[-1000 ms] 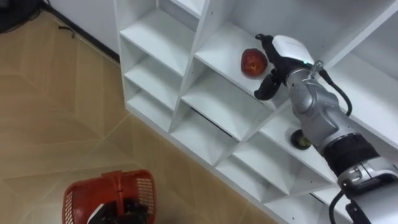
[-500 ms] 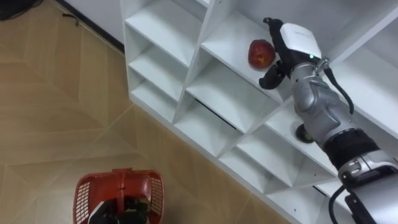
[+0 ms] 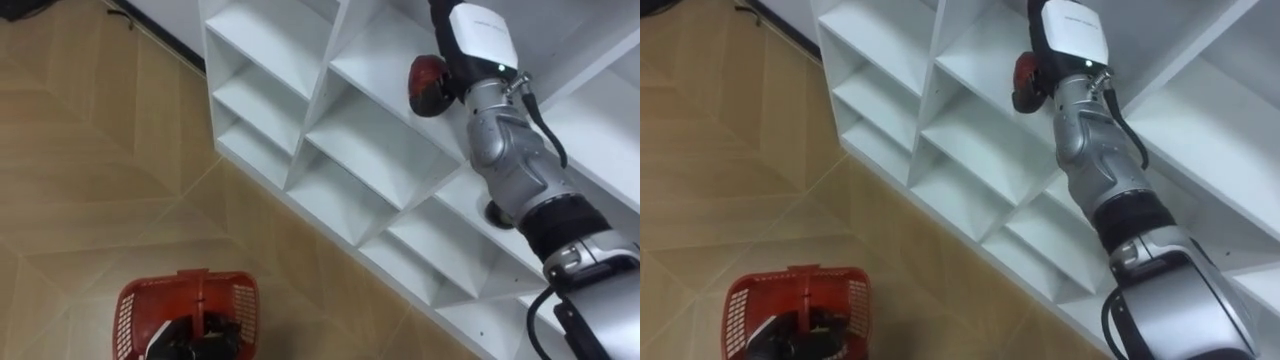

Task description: Collect fruits from the closet

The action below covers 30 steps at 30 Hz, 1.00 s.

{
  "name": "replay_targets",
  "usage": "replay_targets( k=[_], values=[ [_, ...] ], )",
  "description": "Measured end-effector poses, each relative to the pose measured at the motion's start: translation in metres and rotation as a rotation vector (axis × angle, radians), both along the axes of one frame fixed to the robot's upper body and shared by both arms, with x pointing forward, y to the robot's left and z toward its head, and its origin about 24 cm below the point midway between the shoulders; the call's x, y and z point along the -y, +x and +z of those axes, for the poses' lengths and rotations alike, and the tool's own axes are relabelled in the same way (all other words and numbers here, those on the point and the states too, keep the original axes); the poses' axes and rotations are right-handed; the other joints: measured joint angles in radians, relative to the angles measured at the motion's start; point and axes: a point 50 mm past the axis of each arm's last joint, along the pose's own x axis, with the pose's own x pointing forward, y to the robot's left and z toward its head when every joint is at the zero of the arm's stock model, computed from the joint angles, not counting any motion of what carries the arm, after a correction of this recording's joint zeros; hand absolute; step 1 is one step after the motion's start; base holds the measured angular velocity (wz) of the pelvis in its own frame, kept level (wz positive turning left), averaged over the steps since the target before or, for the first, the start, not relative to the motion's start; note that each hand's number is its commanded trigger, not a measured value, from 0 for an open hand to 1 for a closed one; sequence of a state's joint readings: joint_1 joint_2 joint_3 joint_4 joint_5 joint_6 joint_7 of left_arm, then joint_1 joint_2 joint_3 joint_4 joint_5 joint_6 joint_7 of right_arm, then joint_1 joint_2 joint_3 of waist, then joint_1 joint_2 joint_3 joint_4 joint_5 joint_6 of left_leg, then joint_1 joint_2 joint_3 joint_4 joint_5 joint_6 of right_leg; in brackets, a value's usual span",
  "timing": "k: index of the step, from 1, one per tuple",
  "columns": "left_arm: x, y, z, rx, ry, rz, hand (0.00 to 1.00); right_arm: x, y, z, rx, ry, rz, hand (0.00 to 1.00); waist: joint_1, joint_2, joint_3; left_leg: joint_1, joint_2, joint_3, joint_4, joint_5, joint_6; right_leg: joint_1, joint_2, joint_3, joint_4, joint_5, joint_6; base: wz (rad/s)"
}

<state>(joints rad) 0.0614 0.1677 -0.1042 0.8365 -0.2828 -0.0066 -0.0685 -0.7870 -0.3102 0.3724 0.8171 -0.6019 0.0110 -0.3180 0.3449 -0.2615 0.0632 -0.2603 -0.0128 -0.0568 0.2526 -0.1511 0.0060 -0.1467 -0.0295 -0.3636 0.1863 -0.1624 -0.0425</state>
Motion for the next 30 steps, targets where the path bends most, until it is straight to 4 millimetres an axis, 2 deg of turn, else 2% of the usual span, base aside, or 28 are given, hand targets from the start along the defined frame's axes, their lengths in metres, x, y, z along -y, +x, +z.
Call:
replay_targets(
  k=[6, 13, 30],
  values=[
    [0.0, 0.002, 0.0, 0.001, 0.0, -0.002, 1.0, 0.003, 0.0, -0.004, -0.017, 0.001, -0.012, 0.0, 0.0, 0.0, 0.0003, -0.009, 0.0, -0.002, 0.002, 0.0, 0.0, -0.006, 0.0, -0.003, 0.0, 0.0, 0.0, 0.0],
    [0.003, 0.004, 0.0, -0.003, 0.0, -0.019, 1.0, 0.012, -0.001, -0.017, -0.086, -0.009, -0.045, 0.0, 0.02, 0.005, 0.0037, -0.009, 0.0, -0.002, 0.0, 0.0, 0.0, -0.008, 0.001, -0.002, -0.001, 0.0, 0.0, 0.0],
    [0.002, 0.005, -0.002, -0.013, -0.004, -0.024, 1.0, 0.018, 0.005, -0.015, -0.173, 0.015, -0.056, 0.0, 0.021, 0.005, 0.004, -0.008, 0.0, -0.001, 0.001, 0.0, -0.001, -0.009, 0.0, -0.008, 0.0, 0.0, 0.0, 0.0]
  ],
)
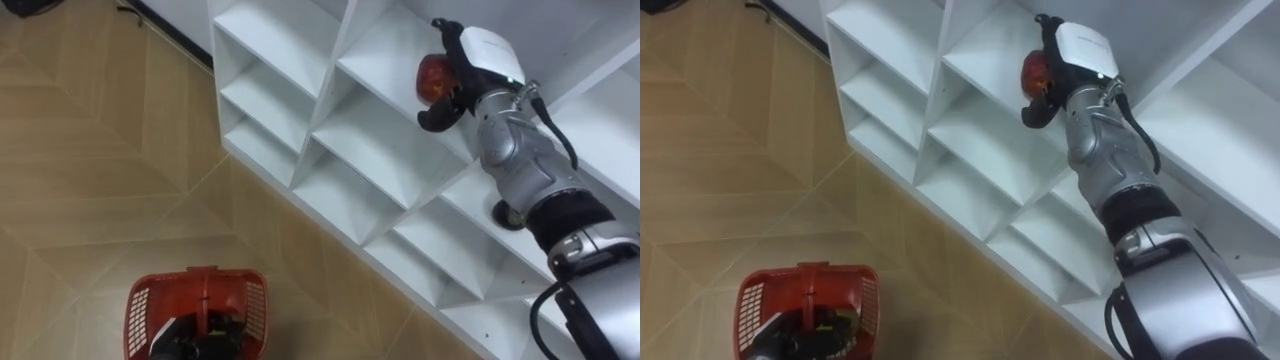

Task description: Collect fruits from the closet

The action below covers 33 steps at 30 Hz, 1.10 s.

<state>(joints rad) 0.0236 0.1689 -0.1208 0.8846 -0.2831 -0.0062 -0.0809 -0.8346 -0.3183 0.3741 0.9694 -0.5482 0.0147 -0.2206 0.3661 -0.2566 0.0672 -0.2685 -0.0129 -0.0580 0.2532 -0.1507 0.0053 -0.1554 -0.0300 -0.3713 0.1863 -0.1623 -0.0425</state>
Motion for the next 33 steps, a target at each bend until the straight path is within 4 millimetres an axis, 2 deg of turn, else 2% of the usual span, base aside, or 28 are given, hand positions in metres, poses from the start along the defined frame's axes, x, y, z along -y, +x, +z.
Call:
replay_targets(
  k=[11, 12, 13, 21, 25, 33],
  values=[
    [0.0, 0.0, 0.0, 0.0, 0.0, 0.001, 1.0, 0.002, 0.003, 0.003, -0.009, -0.005, -0.003, 0.0, 0.0, 0.003, 0.0035, -0.001, 0.0, -0.001, 0.0, 0.0, 0.0, 0.0, 0.0, -0.003, 0.0, 0.0, 0.0, 0.0],
    [0.0, 0.0, 0.0, 0.0, -0.001, 0.001, 1.0, 0.002, 0.003, 0.003, -0.009, -0.005, -0.004, 0.13, 0.0, 0.003, 0.0036, -0.001, 0.0, -0.001, -0.001, 0.0, 0.0, 0.0, 0.0, -0.003, 0.0, 0.0, 0.0, 0.0],
    [0.0, 0.0, 0.0, 0.0, -0.002, 0.001, 1.0, 0.002, 0.004, 0.004, -0.008, -0.006, -0.005, 1.0, 0.0, 0.003, 0.0038, -0.002, 0.0, -0.001, -0.001, 0.0, 0.0, -0.001, 0.001, -0.004, 0.0, 0.0, 0.0, 0.0],
    [-0.002, 0.0, 0.001, 0.007, -0.028, 0.028, 1.0, 0.005, 0.005, 0.005, -0.032, -0.015, -0.005, 1.0, 0.007, -0.008, 0.0063, -0.004, 0.0, -0.003, -0.001, 0.0, 0.0, -0.004, 0.001, -0.006, 0.0, 0.0, 0.0, 0.0],
    [-0.003, 0.003, 0.002, 0.014, -0.025, 0.024, 1.0, 0.013, 0.003, -0.002, -0.068, -0.046, -0.044, 1.0, 0.024, -0.022, 0.0127, -0.004, 0.001, -0.005, -0.001, 0.0, -0.001, -0.004, 0.001, -0.006, 0.0, 0.0, 0.0, 0.0],
    [-0.002, 0.006, 0.003, 0.021, -0.026, 0.019, 1.0, 0.016, 0.003, -0.003, -0.079, -0.093, -0.053, 1.0, 0.028, -0.023, 0.0124, -0.004, 0.001, -0.007, 0.0, 0.0, -0.001, -0.007, 0.001, 0.001, 0.0, 0.0, 0.0, -0.01]
  ],
)
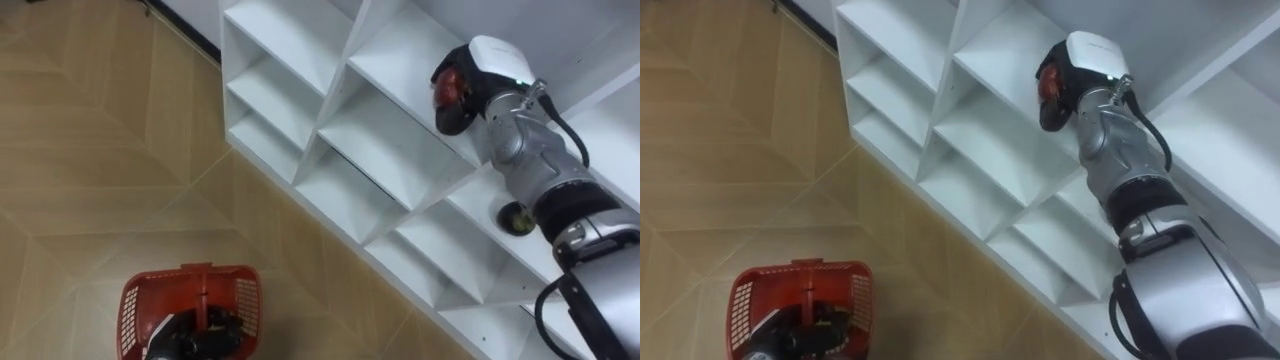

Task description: Collect fruits from the closet

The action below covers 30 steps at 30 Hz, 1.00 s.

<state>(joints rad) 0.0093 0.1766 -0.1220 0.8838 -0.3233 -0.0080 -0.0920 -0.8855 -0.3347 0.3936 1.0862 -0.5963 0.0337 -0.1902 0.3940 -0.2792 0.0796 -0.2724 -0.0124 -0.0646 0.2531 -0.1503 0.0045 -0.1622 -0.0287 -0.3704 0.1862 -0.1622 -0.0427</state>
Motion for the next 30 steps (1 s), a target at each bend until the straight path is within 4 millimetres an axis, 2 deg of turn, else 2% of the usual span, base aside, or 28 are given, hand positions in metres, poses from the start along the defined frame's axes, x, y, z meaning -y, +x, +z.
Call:
replay_targets(
  k=[24, 28, 30],
  values=[
    [0.0, 0.0, 0.0, 0.004, -0.016, 0.015, 1.0, -0.001, 0.003, 0.008, -0.002, -0.003, 0.018, 1.0, -0.008, 0.001, -0.0003, -0.012, 0.0, 0.009, 0.007, 0.001, 0.0, -0.012, -0.003, 0.011, 0.003, 0.001, -0.002, 0.0],
    [-0.001, 0.001, 0.001, 0.015, -0.013, 0.028, 1.0, -0.015, 0.006, 0.021, 0.01, 0.012, 0.081, 1.0, -0.052, 0.001, -0.0015, -0.012, 0.008, 0.016, 0.01, 0.0, 0.0, -0.011, -0.006, 0.015, 0.003, 0.002, -0.002, -0.02],
    [0.001, 0.005, 0.004, 0.034, -0.01, 0.031, 1.0, -0.026, 0.007, 0.032, 0.047, 0.063, 0.129, 1.0, -0.073, 0.003, -0.0024, -0.007, 0.013, 0.039, 0.017, 0.0, 0.0, -0.011, -0.004, 0.039, 0.003, 0.004, -0.003, -0.23]
  ],
)
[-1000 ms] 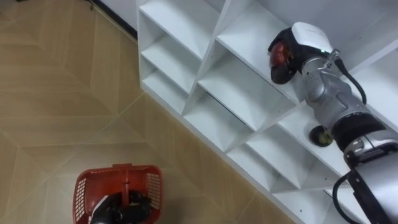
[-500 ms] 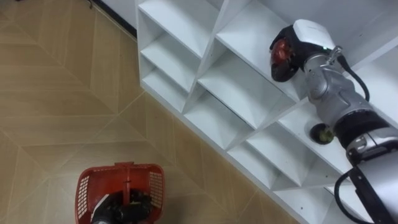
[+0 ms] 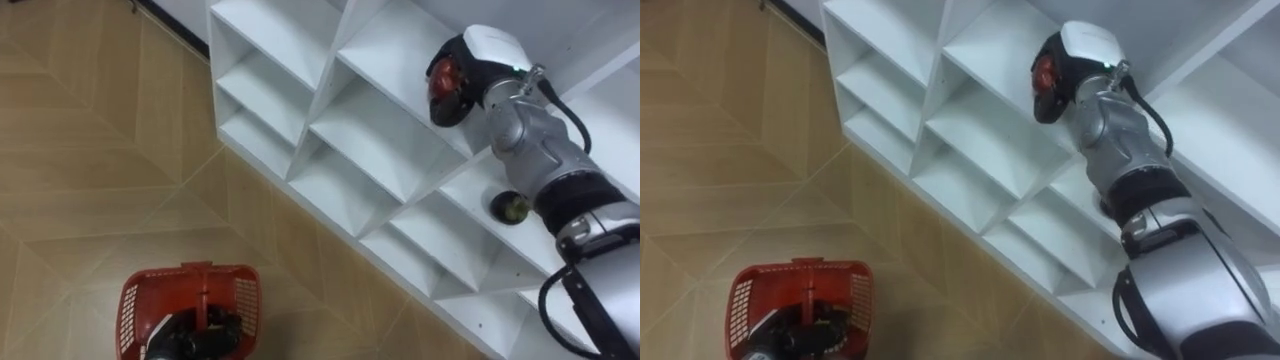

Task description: Collect fruits from the closet

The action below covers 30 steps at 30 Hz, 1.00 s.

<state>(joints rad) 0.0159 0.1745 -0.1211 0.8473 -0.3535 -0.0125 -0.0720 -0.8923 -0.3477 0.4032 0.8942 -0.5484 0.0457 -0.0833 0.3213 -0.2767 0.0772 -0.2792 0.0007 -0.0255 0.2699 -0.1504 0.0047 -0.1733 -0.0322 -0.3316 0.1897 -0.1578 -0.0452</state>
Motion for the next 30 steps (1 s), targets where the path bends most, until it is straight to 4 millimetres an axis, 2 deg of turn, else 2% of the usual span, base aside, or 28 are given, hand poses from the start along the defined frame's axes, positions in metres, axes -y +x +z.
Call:
replay_targets(
  k=[3, 4, 5, 6, 8, 12, 15, 18, 22, 26, 30],
  values=[
    [0.005, 0.002, 0.003, 0.022, -0.003, -0.012, 1.0, -0.007, -0.006, 0.008, 0.059, 0.047, 0.041, 1.0, -0.019, 0.005, -0.0026, 0.013, 0.003, 0.022, 0.0, 0.0, 0.0, 0.006, 0.002, 0.02, 0.001, 0.003, 0.0, -0.22],
    [0.008, 0.005, 0.007, 0.05, -0.013, -0.016, 1.0, -0.008, -0.009, 0.01, 0.08, 0.073, 0.057, 1.0, -0.033, 0.013, -0.006, 0.023, 0.002, 0.024, -0.001, 0.0, 0.0, 0.013, 0.004, 0.024, 0.0, 0.005, 0.0, -0.07],
    [0.015, 0.006, 0.009, 0.07, -0.029, -0.009, 1.0, -0.014, -0.015, 0.011, 0.103, 0.1, 0.09, 1.0, -0.045, 0.027, -0.0132, 0.033, 0.002, 0.024, -0.004, -0.001, 0.001, 0.023, 0.003, 0.023, 0.0, 0.005, 0.001, 0.0],
    [0.018, 0.006, 0.01, 0.076, -0.035, -0.003, 1.0, -0.015, -0.018, 0.01, 0.109, 0.115, 0.098, 1.0, -0.05, 0.034, -0.0165, 0.04, 0.003, 0.027, -0.007, -0.001, 0.001, 0.029, 0.001, 0.025, 0.001, 0.005, 0.001, -0.03],
    [0.025, 0.004, 0.01, 0.079, -0.047, 0.009, 1.0, -0.02, -0.028, 0.003, 0.11, 0.143, 0.134, 1.0, -0.056, 0.059, -0.0332, 0.087, 0.006, 0.045, -0.033, -0.003, 0.004, 0.06, 0.001, 0.033, -0.001, 0.005, 0.002, -0.15],
    [0.03, 0.004, 0.01, 0.08, -0.059, 0.0, 1.0, -0.026, -0.042, -0.005, 0.093, 0.147, 0.179, 1.0, -0.082, 0.087, -0.0485, 0.139, 0.006, 0.05, -0.043, -0.003, 0.004, 0.107, 0.001, 0.036, -0.002, 0.005, 0.003, -0.05],
    [0.04, 0.003, 0.01, 0.078, -0.082, -0.014, 1.0, -0.029, -0.054, -0.016, 0.047, 0.151, 0.21, 1.0, -0.101, 0.103, -0.0554, 0.179, 0.004, 0.052, -0.048, -0.002, 0.005, 0.145, 0.0, 0.041, -0.003, 0.004, 0.005, -0.02],
    [0.044, 0.004, 0.011, 0.084, -0.09, -0.022, 1.0, -0.03, -0.057, -0.02, 0.037, 0.137, 0.211, 1.0, -0.109, 0.107, -0.0567, 0.192, 0.003, 0.065, -0.049, -0.002, 0.005, 0.154, 0.001, 0.056, -0.002, 0.004, 0.004, -0.13],
    [0.045, 0.005, 0.012, 0.089, -0.091, -0.03, 1.0, -0.035, -0.06, -0.015, 0.058, 0.168, 0.22, 1.0, -0.132, 0.11, -0.0578, 0.207, 0.006, 0.081, -0.047, -0.002, 0.006, 0.161, 0.006, 0.079, 0.0, 0.008, 0.004, -0.14],
    [0.046, 0.006, 0.012, 0.093, -0.094, -0.031, 1.0, -0.033, -0.069, -0.018, 0.057, 0.191, 0.221, 1.0, -0.13, 0.111, -0.0585, 0.224, 0.006, 0.095, -0.061, 0.0, 0.006, 0.162, 0.007, 0.093, 0.0, 0.008, 0.005, -0.11],
    [0.047, 0.008, 0.014, 0.099, -0.109, -0.022, 1.0, -0.035, -0.069, -0.021, 0.03, 0.202, 0.225, 1.0, -0.129, 0.112, -0.0584, 0.24, 0.007, 0.106, -0.079, 0.0, 0.006, 0.164, 0.01, 0.108, -0.001, 0.008, 0.005, -0.12]
  ],
)
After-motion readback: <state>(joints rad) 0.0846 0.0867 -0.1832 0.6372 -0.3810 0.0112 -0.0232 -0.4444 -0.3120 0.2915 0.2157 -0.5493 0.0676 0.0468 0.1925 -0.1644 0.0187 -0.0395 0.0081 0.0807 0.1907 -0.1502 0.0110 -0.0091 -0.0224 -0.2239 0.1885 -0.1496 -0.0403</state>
